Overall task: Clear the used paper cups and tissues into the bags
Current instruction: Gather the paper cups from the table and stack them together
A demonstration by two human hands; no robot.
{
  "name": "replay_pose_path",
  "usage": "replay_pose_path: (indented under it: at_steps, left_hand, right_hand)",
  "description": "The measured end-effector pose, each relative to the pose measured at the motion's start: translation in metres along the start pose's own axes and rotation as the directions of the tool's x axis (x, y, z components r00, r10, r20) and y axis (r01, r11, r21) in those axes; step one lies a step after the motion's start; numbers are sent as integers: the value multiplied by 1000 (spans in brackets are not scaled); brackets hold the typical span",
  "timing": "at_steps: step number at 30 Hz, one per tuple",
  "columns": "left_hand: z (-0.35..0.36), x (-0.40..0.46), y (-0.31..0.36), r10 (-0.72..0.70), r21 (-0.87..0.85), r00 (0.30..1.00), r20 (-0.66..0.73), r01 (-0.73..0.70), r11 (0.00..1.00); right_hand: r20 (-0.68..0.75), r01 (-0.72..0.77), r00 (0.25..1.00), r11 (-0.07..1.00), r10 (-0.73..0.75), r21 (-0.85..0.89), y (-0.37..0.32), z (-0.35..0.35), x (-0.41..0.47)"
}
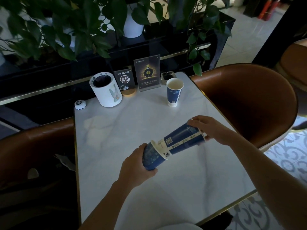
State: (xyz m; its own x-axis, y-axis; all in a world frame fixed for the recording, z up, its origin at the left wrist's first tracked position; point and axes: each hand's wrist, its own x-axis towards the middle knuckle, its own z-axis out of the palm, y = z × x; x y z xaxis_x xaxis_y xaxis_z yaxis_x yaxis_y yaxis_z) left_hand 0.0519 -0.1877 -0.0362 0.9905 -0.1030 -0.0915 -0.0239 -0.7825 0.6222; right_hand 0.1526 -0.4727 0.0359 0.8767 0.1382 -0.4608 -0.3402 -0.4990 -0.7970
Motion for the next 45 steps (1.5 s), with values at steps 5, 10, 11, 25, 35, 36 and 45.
replay_pose_path:
  at_steps: [5, 10, 11, 25, 35, 36, 45]
  left_hand:
    - [0, -4, 4, 72, 36, 997, -17, -72, 997]
    - [0, -5, 5, 100, 13, 994, -38, -99, 995]
    - [-1, -5, 6, 109, 12, 993, -38, -108, 994]
    - [8, -6, 13, 326, 239, 945, 18, -320, 917]
    - [10, -9, 15, 332, 269, 943, 31, -328, 906]
    - [10, -10, 14, 325, 261, 945, 31, -322, 910]
    - [12, -13, 11, 275, 181, 962, -3, -270, 946]
  right_hand:
    - [140, -43, 989, 999, 39, 28, 1, 10, -8]
    - [184, -62, 981, 998, 65, -25, -2, 19, -15]
    - [192, -68, 979, 997, 75, -42, -4, 20, -16]
    - [204, -218, 937, 930, 284, -294, 0, 47, -14]
    - [254, -234, 902, 890, 348, -391, 0, 57, -7]
    - [247, -230, 905, 886, 347, -403, 1, 57, -7]
    - [291, -219, 891, 893, 347, -394, 4, 63, -11]
